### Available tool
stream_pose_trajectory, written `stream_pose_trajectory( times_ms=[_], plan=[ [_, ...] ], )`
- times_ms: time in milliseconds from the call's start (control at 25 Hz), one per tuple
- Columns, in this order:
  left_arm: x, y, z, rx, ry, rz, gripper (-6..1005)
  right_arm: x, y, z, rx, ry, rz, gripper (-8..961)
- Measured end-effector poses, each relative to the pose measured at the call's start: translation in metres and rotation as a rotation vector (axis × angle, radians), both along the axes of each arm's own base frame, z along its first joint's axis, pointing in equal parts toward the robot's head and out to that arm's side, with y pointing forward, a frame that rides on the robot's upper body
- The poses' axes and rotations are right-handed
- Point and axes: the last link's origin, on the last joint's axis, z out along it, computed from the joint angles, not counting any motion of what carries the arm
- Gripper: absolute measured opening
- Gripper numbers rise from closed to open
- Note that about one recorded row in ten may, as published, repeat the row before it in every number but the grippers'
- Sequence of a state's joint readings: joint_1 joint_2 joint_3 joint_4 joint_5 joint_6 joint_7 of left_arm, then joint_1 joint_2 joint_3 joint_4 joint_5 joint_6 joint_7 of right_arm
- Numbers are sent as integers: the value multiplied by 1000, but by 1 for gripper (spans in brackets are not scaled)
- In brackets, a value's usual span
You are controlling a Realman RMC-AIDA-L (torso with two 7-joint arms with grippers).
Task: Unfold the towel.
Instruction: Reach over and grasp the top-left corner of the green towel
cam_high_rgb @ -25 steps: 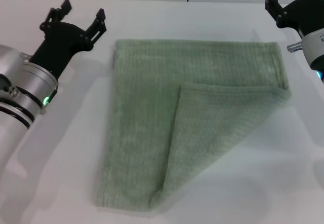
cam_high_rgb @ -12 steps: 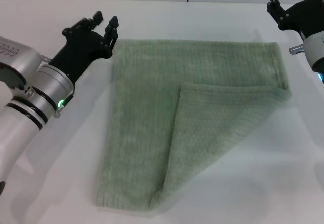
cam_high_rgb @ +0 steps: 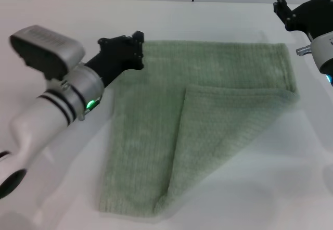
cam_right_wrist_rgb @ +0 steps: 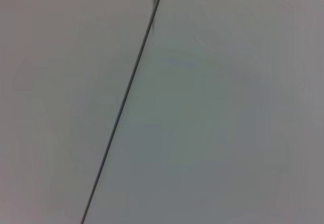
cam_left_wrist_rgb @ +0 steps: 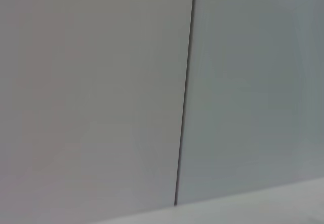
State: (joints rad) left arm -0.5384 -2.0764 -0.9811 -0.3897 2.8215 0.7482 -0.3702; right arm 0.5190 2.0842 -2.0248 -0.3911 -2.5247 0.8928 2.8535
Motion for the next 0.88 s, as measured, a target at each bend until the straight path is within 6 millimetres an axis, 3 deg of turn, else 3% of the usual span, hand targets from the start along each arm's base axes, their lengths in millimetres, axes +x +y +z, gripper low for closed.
stream_pose_trajectory(
  times_ms=[120,360,880],
  plan=[
    [3,8,-6,-34,11,46,-2,-1,0,-1,-3,-2,5,760],
    [6,24,-12,-88,40,152,-2,-4,0,-2,-11,-5,15,759],
    [-4,28,-15,-117,113,219,-2,-6,1,-3,-13,-6,22,759]
  ],
)
